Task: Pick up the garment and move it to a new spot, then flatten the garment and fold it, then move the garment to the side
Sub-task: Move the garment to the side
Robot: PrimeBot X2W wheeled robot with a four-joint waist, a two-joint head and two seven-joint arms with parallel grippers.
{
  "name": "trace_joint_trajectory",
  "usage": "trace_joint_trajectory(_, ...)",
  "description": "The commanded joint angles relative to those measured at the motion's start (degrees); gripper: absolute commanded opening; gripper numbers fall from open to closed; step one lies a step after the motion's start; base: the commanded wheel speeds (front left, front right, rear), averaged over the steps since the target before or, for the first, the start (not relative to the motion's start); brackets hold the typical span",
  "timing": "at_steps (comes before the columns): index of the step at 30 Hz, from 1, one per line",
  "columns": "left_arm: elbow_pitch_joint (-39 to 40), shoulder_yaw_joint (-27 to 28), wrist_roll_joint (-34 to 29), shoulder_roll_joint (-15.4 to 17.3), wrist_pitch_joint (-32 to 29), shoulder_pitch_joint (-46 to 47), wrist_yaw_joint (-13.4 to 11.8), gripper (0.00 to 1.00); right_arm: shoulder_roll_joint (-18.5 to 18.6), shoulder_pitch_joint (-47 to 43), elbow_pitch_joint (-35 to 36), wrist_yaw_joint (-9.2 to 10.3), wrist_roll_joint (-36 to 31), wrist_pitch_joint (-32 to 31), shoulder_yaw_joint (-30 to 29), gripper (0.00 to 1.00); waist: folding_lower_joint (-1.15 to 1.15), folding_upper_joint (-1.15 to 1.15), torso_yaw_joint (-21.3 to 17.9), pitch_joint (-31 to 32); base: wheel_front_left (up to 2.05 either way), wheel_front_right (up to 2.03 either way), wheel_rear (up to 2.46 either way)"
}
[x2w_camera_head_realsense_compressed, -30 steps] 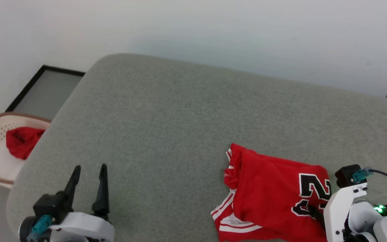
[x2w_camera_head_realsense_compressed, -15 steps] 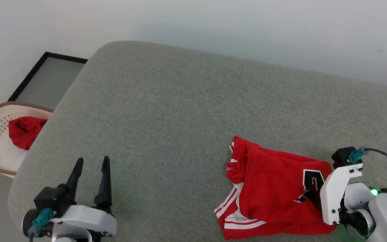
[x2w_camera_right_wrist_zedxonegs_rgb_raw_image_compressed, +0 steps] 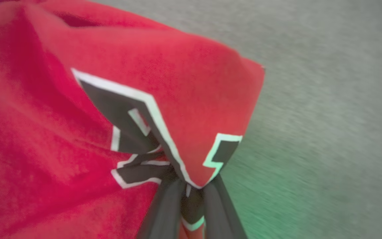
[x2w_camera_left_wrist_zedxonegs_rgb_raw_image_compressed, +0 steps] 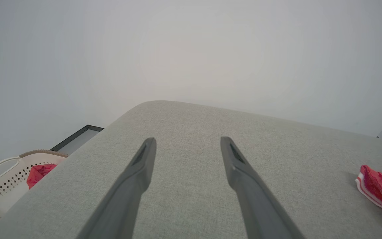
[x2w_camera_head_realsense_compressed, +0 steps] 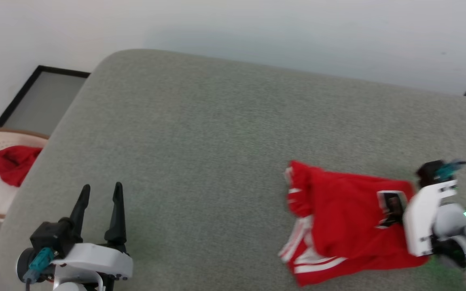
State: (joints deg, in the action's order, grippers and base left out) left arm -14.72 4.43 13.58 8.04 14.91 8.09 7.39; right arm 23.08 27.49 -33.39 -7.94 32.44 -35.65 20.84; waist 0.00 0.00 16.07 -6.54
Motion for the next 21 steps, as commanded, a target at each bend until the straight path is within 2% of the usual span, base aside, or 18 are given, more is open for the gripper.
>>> trace_joint_trajectory(1, 0.44, 0.12, -0.27, 0.02, 0.25, -0.04, 0.19, 1.00, 2.42, 0.13, -0.58, 0.64, 0.41, -0.44, -0.06, 0.00, 0.00, 0.00, -1.19, 0.09, 0.00, 0.00, 0.00)
trace_joint_trajectory(13, 2.43, -0.46, -1.16, -0.21, 0.25, 1.73, 0.18, 1.00, 14.15, 5.67, 2.03, 0.50, 0.29, -0.99, -1.28, 0.00, 0.00, 0.00, -6.47, -2.36, 0.00, 0.00, 0.00)
trace_joint_trajectory(14, 2.43, -0.46, -1.16, -0.21, 0.25, 1.73, 0.18, 1.00, 14.15, 5.67, 2.03, 0.50, 0.29, -0.99, -1.28, 0.00, 0.00, 0.00, -6.47, -2.36, 0.00, 0.00, 0.00)
trace_joint_trajectory(15, 2.60, -0.69, -1.10, -0.01, 0.25, 2.07, 0.18, 1.00, 16.01, 6.37, 2.12, 0.50, 0.04, -0.91, -0.99, 0.00, 0.00, 0.00, -7.19, -3.17, 0.00, 0.00, 0.00)
trace_joint_trajectory(16, 2.60, -0.69, -1.10, -0.01, 0.25, 2.07, 0.18, 1.00, 16.01, 6.37, 2.12, 0.50, 0.04, -0.91, -0.99, 0.00, 0.00, 0.00, -7.19, -3.17, 0.00, 0.00, 0.00)
trace_joint_trajectory(21, 3.27, -1.66, -0.89, -0.13, 0.25, 3.41, 0.18, 1.00, 21.11, 8.66, 1.11, 0.48, -0.60, 0.04, -0.72, 0.00, 0.00, 0.00, -8.47, -5.19, 0.00, 0.00, 0.00)
